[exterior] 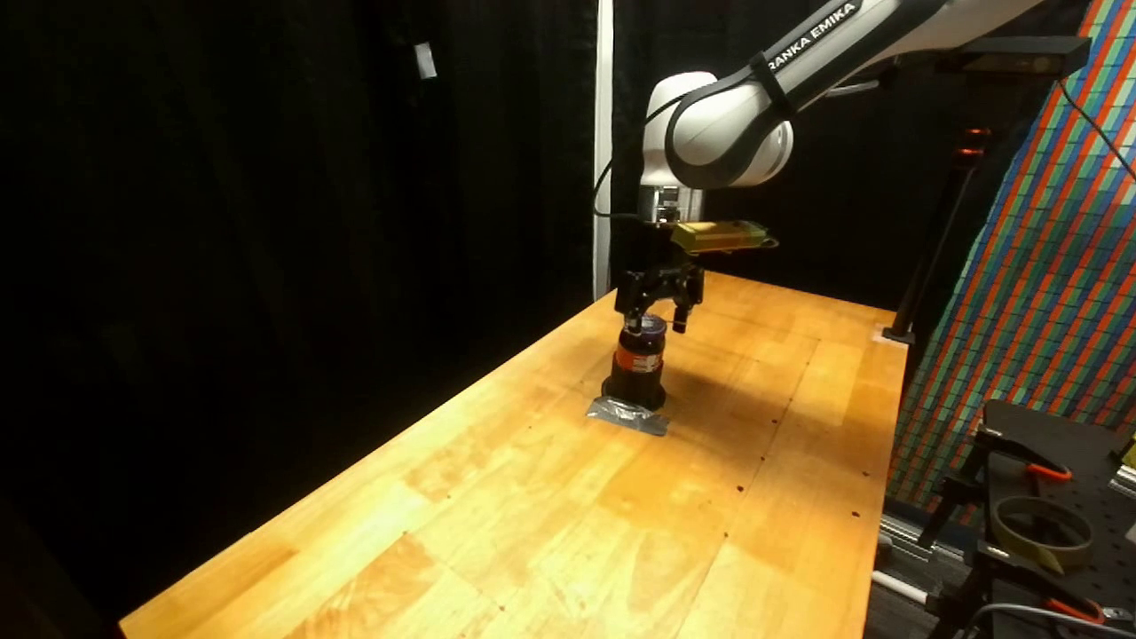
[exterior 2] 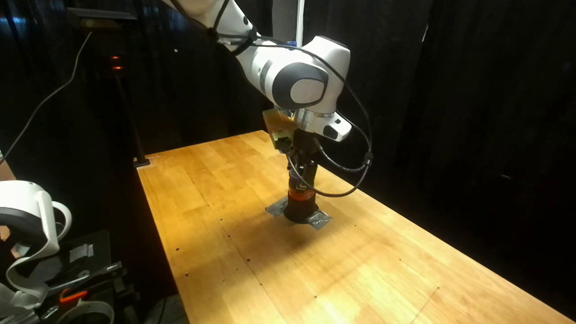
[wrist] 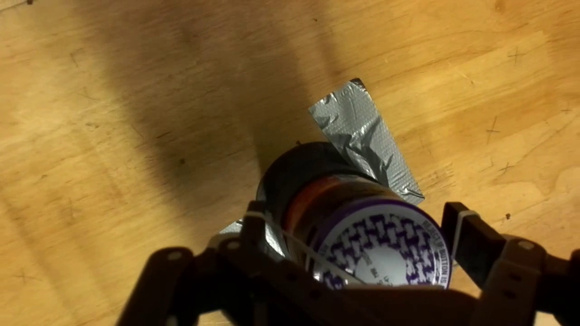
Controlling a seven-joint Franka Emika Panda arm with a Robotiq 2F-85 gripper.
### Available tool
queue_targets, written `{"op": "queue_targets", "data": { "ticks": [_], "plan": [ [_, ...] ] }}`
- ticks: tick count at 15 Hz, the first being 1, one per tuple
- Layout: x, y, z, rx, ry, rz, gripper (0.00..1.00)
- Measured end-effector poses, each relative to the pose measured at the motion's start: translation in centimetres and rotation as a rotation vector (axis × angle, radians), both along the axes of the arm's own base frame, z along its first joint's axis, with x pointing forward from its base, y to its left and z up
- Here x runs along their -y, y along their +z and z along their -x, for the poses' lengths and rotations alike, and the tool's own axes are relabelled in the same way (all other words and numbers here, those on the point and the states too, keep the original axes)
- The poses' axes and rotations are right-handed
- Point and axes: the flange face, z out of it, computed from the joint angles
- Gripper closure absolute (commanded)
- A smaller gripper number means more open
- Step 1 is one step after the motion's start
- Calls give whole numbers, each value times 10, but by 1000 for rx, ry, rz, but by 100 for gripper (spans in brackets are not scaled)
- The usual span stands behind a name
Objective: Put the rubber band on the cup
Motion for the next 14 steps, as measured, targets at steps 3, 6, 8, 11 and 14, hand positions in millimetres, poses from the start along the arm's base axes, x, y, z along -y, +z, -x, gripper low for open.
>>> {"op": "queue_targets", "data": {
  "ticks": [3, 6, 8, 11, 14],
  "plan": [
    [3, 4, 13, 15, -15, -5, 0],
    [6, 9, 26, 13, -21, -15, 0],
    [7, 12, 29, 15, -20, -27, 0],
    [6, 10, 33, 25, -13, -35, 0],
    [-2, 2, 39, 26, 6, -35, 0]
  ]
}}
